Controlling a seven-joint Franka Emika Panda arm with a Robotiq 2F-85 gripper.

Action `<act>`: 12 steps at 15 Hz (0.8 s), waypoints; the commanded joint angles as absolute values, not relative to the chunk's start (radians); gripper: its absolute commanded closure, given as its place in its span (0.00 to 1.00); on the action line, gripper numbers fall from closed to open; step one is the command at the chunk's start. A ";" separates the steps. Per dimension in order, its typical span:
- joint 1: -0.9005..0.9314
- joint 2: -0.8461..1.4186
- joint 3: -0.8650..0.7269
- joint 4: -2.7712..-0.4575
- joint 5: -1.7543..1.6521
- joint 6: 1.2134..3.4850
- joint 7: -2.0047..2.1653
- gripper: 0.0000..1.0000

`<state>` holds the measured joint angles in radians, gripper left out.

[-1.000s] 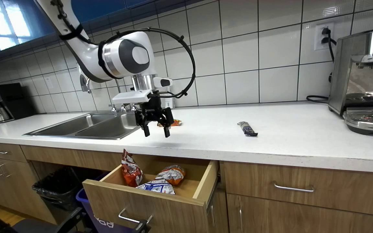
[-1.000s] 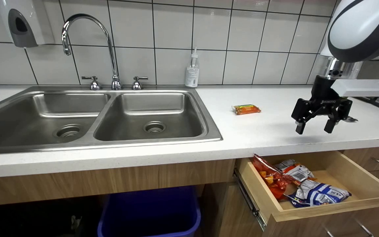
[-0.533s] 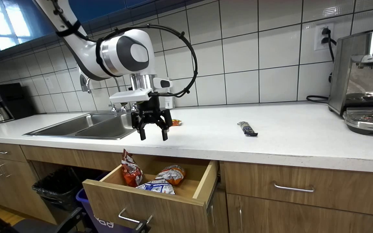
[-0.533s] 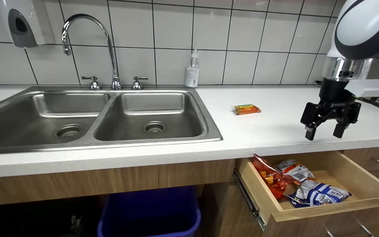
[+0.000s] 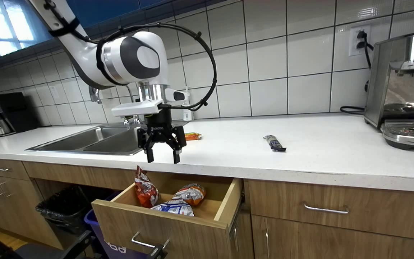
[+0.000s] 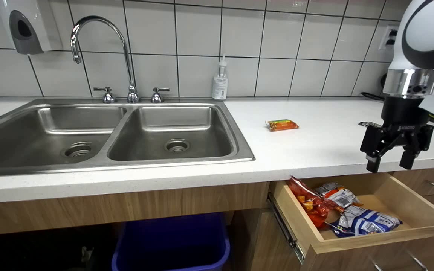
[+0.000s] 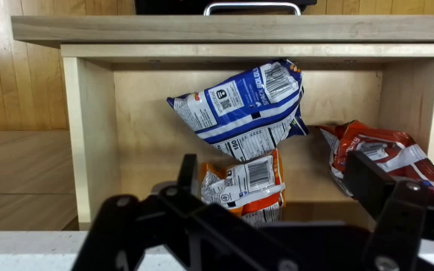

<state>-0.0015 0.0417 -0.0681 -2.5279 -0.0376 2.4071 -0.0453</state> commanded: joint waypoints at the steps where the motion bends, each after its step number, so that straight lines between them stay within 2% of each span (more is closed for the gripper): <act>1: -0.011 -0.037 -0.052 -2.610 -0.024 2.392 -0.043 0.00; 12: 0.004 -0.149 -0.023 -2.809 -0.005 2.420 0.017 0.00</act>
<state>0.0027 -0.0796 -0.0419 -2.7418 -0.0238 2.4110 -0.0144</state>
